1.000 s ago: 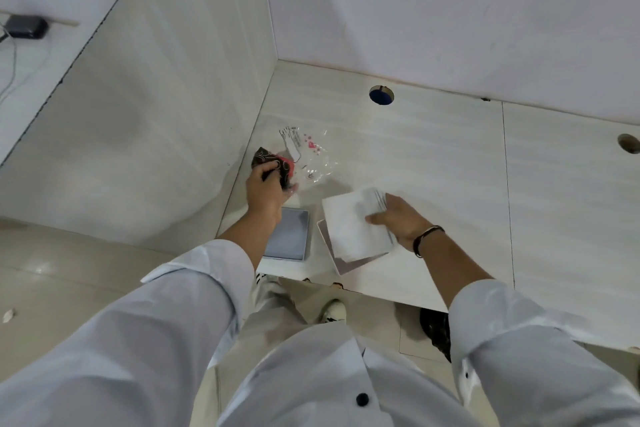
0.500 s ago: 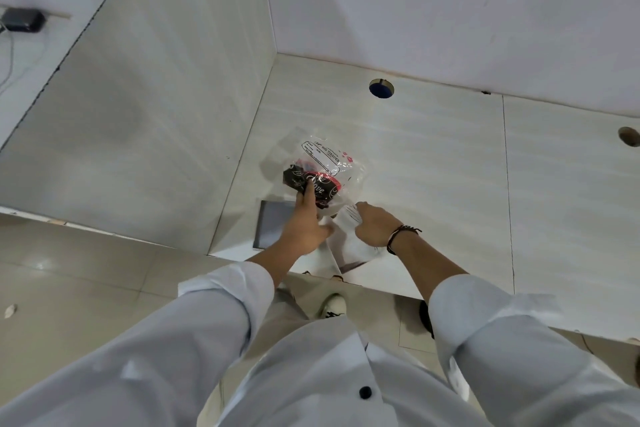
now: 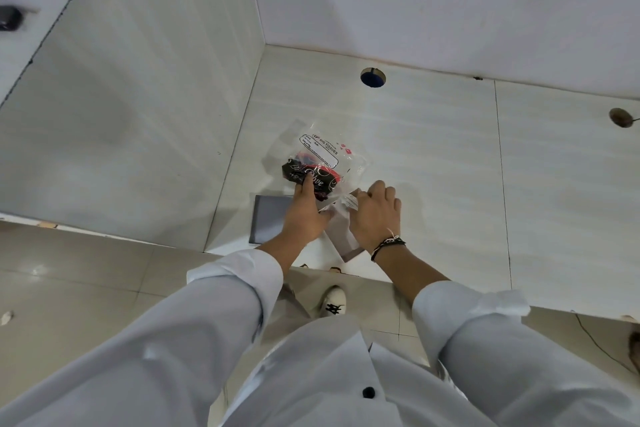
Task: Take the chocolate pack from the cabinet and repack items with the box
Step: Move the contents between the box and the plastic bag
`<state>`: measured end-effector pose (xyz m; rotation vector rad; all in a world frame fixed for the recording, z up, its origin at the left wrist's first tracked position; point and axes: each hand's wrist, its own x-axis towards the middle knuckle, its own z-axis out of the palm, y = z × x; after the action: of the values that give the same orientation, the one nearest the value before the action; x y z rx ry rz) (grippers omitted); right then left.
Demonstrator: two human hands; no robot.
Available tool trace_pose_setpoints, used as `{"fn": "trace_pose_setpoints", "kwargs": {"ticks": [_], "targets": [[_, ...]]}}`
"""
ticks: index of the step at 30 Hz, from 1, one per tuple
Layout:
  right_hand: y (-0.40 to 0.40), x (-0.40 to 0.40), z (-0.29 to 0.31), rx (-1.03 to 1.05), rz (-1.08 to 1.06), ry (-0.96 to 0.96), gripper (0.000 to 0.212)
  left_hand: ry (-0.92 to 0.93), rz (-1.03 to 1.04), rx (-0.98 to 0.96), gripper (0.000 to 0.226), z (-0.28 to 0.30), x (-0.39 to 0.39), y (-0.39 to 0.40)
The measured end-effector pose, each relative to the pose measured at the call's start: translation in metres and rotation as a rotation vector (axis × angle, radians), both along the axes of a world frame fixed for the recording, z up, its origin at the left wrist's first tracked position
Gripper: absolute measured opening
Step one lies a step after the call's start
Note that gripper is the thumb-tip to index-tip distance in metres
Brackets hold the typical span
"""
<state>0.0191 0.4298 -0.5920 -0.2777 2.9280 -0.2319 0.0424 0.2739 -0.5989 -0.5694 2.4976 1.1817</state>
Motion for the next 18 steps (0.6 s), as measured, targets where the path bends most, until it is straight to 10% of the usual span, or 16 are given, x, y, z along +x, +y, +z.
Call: {"fn": "trace_pose_setpoints", "kwargs": {"ticks": [7, 18], "targets": [[0.008, -0.021, 0.003, -0.010, -0.060, -0.362, 0.034, -0.045, -0.007, 0.000, 0.105, -0.006, -0.004, 0.005], [0.015, -0.019, -0.003, -0.465, -0.407, -0.251, 0.040, -0.084, -0.033, -0.006, 0.100, -0.001, -0.007, 0.003]]}}
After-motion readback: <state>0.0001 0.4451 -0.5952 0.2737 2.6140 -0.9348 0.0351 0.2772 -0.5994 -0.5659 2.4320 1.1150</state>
